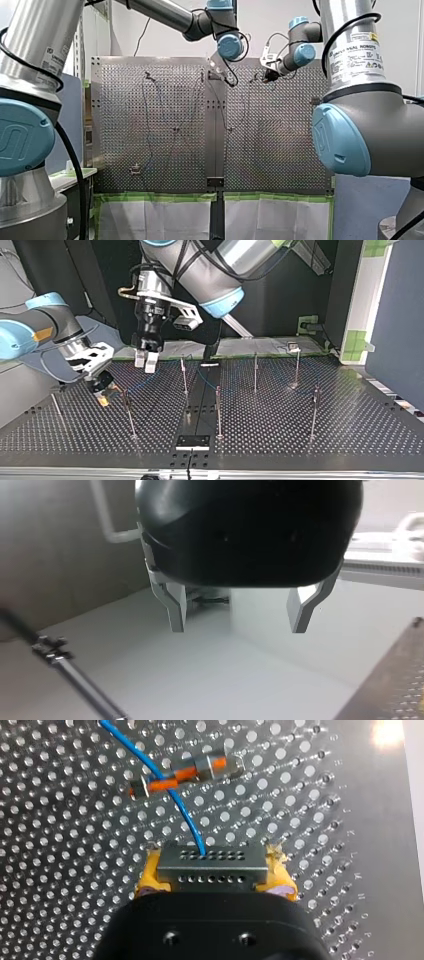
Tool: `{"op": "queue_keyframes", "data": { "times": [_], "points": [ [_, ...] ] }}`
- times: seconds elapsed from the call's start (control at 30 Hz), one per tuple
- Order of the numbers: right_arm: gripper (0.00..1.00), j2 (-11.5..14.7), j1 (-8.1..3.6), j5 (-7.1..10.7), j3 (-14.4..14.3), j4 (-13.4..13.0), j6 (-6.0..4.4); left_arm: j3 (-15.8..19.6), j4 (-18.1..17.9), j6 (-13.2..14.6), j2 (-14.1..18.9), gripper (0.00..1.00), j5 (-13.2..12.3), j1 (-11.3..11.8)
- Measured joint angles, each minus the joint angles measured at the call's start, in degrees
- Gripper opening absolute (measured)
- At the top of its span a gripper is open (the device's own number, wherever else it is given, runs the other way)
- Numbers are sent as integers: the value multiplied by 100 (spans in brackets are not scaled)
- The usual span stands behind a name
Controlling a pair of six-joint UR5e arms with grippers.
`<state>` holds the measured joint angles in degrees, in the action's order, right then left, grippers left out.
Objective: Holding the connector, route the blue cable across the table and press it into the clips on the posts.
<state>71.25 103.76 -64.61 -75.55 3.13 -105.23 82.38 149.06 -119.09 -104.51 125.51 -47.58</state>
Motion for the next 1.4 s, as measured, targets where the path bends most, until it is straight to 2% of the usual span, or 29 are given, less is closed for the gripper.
{"op": "queue_keyframes", "data": {
  "times": [0.13,0.47,0.73,0.83,1.03,1.27,1.4],
  "points": [
    [0,0,14,-7,5,2,6,186,-185,-150,127,100,6,-52],
    [0,-8,83,-60,1,3,26,641,-637,-527,-179,100,12,-175],
    [0,-14,106,-69,0,1,29,997,-993,-814,-218,100,110,-169],
    [0,-16,117,-70,0,-4,28,1127,-1125,-765,-219,100,221,-159],
    [0,-24,126,-71,0,-6,33,1436,-1435,-484,-219,100,526,-81],
    [0,-41,139,-79,-1,-12,53,1815,-1815,-106,-228,100,886,171],
    [0,-72,150,-80,0,-14,64,2012,-2012,91,-254,100,847,343]
  ]
}}
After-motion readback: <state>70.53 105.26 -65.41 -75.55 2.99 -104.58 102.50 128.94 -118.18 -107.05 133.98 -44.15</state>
